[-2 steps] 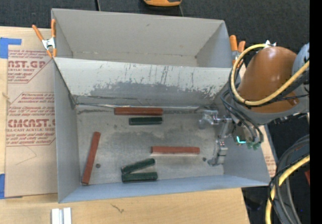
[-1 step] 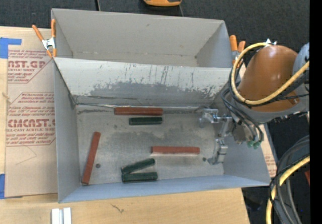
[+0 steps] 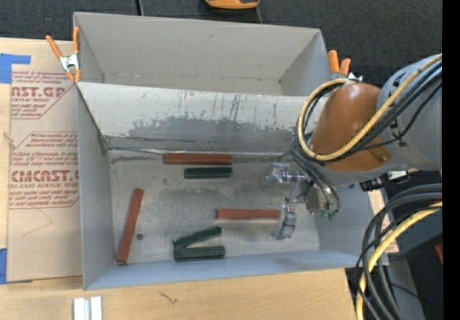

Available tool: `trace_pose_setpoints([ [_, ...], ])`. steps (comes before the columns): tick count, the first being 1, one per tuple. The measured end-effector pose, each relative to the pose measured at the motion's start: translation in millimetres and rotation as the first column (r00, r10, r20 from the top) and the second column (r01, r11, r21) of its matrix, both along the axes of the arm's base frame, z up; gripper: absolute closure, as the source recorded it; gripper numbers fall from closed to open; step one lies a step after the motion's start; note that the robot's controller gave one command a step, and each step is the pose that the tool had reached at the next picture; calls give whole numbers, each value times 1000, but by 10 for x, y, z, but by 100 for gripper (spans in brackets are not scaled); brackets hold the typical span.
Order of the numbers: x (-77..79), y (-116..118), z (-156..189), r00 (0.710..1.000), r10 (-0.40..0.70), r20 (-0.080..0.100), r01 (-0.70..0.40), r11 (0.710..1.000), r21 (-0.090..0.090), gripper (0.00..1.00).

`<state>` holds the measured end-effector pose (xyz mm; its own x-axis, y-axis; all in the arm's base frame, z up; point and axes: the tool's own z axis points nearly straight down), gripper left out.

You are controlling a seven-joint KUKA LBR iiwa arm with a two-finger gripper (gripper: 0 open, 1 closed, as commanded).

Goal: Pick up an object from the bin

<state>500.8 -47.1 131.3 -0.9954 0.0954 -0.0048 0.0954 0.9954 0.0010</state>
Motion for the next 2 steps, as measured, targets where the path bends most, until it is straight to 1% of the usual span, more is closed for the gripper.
trace_pose_setpoints([
  [1,2,91,-216,997,-76,-10,76,997,1,0],
  [2,26,110,-46,996,-86,-3,86,996,0,0],
])
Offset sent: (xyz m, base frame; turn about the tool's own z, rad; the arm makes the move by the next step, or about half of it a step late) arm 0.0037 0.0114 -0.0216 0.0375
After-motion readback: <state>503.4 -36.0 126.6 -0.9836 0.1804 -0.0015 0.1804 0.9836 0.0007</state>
